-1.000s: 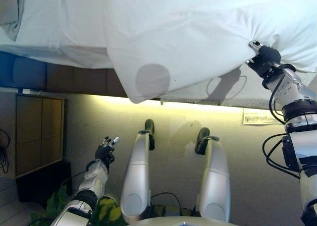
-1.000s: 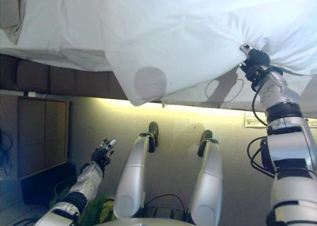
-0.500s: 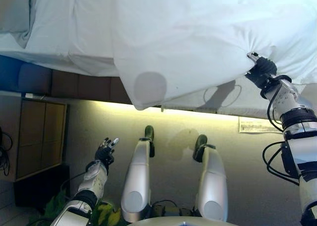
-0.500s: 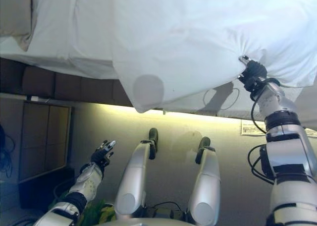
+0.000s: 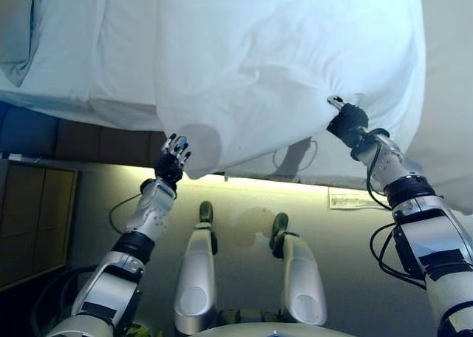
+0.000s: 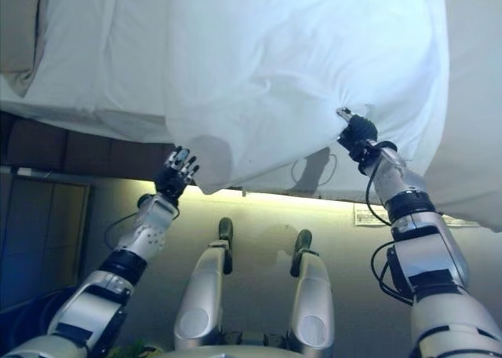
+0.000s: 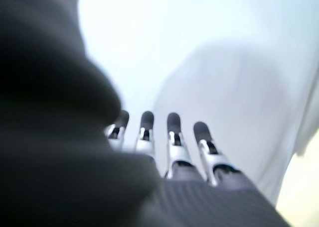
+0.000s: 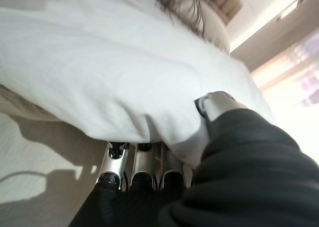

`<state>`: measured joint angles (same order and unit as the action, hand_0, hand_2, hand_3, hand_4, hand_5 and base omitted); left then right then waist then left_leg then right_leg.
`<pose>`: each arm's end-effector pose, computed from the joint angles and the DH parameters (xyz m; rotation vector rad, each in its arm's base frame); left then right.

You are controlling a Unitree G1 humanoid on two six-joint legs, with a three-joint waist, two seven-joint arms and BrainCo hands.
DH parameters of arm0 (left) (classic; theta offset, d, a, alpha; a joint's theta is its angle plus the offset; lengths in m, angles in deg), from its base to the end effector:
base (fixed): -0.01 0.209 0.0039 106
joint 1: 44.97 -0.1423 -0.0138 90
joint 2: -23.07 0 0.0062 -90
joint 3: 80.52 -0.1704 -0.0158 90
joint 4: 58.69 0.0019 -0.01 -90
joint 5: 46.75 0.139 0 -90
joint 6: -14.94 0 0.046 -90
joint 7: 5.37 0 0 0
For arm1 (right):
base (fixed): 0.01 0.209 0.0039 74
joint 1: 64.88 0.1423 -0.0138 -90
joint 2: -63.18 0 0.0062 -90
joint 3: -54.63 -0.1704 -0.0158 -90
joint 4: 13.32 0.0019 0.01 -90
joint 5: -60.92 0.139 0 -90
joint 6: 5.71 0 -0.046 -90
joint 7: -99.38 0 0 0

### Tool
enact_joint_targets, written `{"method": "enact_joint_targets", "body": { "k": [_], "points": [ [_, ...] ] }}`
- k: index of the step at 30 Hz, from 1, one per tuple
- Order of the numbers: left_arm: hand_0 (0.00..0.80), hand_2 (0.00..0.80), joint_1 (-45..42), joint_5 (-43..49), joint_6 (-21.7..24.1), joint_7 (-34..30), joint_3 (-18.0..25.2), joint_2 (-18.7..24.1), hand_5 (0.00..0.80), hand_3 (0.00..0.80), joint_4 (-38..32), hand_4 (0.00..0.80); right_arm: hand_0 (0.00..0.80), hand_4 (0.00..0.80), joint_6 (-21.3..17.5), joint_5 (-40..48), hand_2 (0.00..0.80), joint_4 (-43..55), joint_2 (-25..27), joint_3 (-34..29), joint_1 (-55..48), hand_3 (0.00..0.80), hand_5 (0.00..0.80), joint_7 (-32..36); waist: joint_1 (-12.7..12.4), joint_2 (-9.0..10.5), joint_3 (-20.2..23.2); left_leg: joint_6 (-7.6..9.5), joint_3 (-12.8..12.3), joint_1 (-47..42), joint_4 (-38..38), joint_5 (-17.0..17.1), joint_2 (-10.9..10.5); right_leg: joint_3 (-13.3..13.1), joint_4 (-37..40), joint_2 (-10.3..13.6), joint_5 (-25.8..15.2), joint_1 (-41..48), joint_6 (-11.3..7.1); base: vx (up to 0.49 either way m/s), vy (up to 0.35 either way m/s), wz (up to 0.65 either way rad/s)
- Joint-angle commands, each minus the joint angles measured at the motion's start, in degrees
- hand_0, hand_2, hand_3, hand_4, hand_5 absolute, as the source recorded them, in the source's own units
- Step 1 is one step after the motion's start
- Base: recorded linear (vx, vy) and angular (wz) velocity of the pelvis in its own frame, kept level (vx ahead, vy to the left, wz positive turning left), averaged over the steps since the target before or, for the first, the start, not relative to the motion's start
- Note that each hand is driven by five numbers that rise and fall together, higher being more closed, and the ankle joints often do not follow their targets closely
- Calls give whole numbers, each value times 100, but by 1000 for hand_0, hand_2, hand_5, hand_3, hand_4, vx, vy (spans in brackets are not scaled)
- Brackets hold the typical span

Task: Make the bed neatly

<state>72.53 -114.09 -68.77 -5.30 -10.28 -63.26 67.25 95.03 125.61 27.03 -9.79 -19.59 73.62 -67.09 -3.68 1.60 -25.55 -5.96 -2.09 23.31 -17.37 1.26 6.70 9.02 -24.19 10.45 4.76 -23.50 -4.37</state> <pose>0.2791 0.1682 0.0529 -0.6561 0.1894 -0.0544 0.3289 -0.2318 0.1408 0.4764 0.1473 0.2007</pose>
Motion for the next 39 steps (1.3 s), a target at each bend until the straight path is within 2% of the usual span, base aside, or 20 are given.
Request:
{"method": "enact_joint_targets", "body": {
  "k": [1, 3, 8, 13, 18, 26, 39],
  "points": [
    [0, 0, 64, -893, -407, -332, -267, -258, 0, 0, -62, 0, 800, 800, -163, 269, 800, 632, -205, 152, -43, 800, 800, 129, 60, 253, 498, 127, -159, -114, -13, -97, -46, 150, 856, 96, -644, 330, -107, 49, -81, -3],
    [0, 0, 168, -1276, -640, -285, -301, -369, 0, 0, 60, 0, 800, 800, -199, 276, 800, 670, -248, 177, 41, 800, 800, 116, 79, 299, 482, 126, -143, -102, -75, -126, -29, 165, 847, 68, -651, 353, -100, 27, -79, 0],
    [0, 0, 413, -2046, -871, -15, -332, -575, 0, 0, 334, 0, 800, 800, -292, 589, 800, 896, -330, 272, 302, 800, 800, -86, 107, 447, 352, 154, -91, 48, -288, -229, 30, 193, 671, -6, -619, 229, -83, -20, -108, 4],
    [0, 0, 525, -3343, -1260, 228, -299, -822, 0, 0, 557, 0, 800, 800, -517, 774, 800, 1171, -426, 414, 516, 800, 800, -236, 114, 631, 153, 183, -45, 169, -345, -275, 73, 199, 599, -108, -609, 128, -92, -60, -117, 0],
    [0, 0, 624, -3974, -1312, 526, -319, -1005, 0, 0, 689, 0, 800, 800, -662, 927, 800, 1384, -413, 489, 585, 800, 800, -323, 164, 759, 18, 196, -34, 275, -388, -303, 112, 166, 590, -163, -622, 46, -108, -66, -67, 0],
    [0, 0, 794, -4492, -1063, 1010, -232, -1253, 0, 0, 769, 0, 800, 800, -741, 905, 800, 1529, -486, 422, 525, 800, 800, -255, 240, 875, -127, 192, -53, 349, -467, -350, 130, 96, 658, -172, -675, 17, -163, -31, -34, 0],
    [0, 0, 616, -4486, -1320, 1560, -448, -1526, 0, 0, 844, 0, 800, 800, -761, 842, 800, 1684, -548, 350, 421, 800, 800, -255, 237, 947, -195, 154, -68, 260, -365, -347, 163, 135, 828, -181, -701, 150, -189, -9, -25, -1]
  ]
}}
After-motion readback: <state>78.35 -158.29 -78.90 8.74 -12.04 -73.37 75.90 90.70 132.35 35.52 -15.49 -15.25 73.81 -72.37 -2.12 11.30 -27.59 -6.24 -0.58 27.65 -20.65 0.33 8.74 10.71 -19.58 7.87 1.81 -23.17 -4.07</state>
